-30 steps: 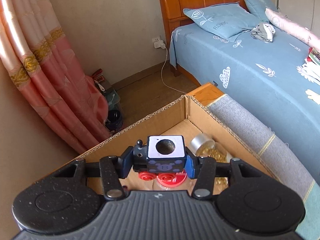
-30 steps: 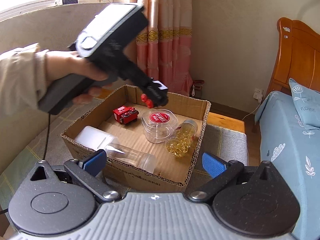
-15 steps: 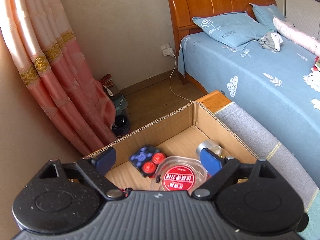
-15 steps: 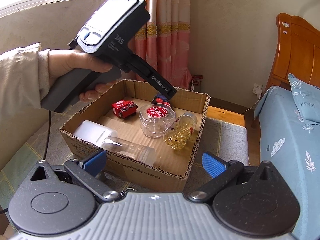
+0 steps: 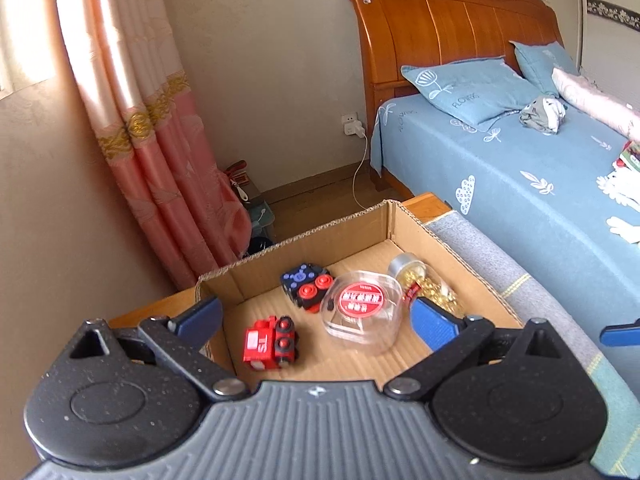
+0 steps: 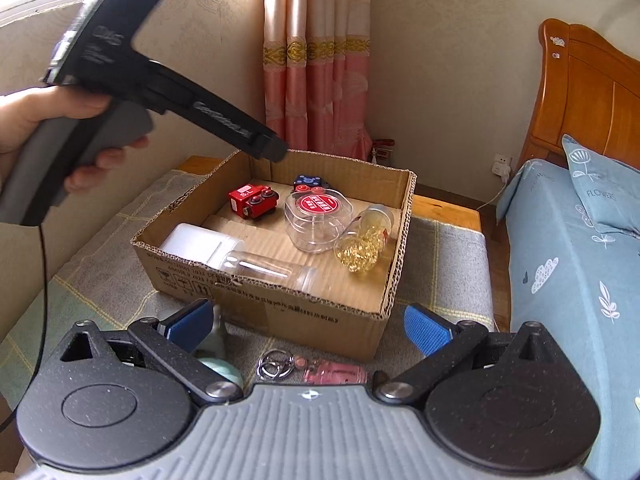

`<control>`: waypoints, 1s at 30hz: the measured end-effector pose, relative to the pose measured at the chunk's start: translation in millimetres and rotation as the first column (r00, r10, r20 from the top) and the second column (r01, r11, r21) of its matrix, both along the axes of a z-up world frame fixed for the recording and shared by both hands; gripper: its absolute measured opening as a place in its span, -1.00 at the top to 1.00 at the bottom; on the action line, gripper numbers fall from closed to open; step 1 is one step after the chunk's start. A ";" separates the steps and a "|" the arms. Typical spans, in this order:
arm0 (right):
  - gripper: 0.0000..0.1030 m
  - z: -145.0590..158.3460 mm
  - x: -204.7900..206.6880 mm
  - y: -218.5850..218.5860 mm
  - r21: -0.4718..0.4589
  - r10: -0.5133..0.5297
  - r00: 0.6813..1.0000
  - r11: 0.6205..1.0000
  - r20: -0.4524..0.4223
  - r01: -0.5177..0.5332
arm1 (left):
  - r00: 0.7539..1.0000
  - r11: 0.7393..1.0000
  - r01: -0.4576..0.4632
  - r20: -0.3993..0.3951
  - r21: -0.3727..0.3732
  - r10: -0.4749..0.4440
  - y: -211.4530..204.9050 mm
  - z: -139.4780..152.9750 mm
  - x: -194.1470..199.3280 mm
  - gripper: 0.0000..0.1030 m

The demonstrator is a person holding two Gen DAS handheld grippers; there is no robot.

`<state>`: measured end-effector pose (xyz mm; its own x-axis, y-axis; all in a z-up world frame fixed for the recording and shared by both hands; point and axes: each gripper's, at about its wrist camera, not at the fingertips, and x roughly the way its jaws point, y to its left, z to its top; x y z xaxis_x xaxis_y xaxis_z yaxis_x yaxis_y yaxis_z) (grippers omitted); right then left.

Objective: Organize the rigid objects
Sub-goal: 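Move the left tool to the grey plush elephant and grasp it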

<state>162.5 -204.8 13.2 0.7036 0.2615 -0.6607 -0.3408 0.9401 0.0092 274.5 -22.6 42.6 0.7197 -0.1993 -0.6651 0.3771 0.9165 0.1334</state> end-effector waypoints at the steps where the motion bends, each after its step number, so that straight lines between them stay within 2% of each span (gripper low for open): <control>1: -1.00 -1.3 -3.6 -0.7 0.008 -0.006 1.000 1.000 -0.002 0.006 | 1.000 1.000 0.000 0.000 -0.011 0.000 3.2 1.3 -7.6 -0.95; 9: -1.00 -16.9 -40.1 -2.9 0.005 -0.083 0.996 0.997 0.015 0.083 | 0.999 0.999 -0.046 0.011 -0.021 0.046 15.4 -3.4 -66.0 -0.98; 12: -1.00 -26.3 -54.3 -3.8 -0.009 -0.114 0.993 0.993 0.027 0.115 | 0.998 0.998 -0.054 0.010 -0.033 0.055 16.8 -12.6 -85.5 -0.99; 16: -1.00 -42.5 -65.9 -8.5 -0.009 -0.143 0.990 0.990 0.008 0.143 | 0.997 0.997 -0.079 0.013 -0.011 0.079 10.6 -29.5 -106.1 -0.99; 22: -1.00 -66.1 -71.4 -15.5 0.001 -0.164 0.985 0.986 -0.045 0.164 | 0.991 0.988 -0.128 -0.060 -0.083 0.123 4.1 -59.1 -112.5 -0.99; 30: -1.00 -93.9 -70.4 -21.0 -0.032 -0.183 0.979 0.983 -0.090 0.181 | 0.968 0.968 -0.244 -0.077 -0.053 0.240 -8.7 -99.7 -100.6 -0.99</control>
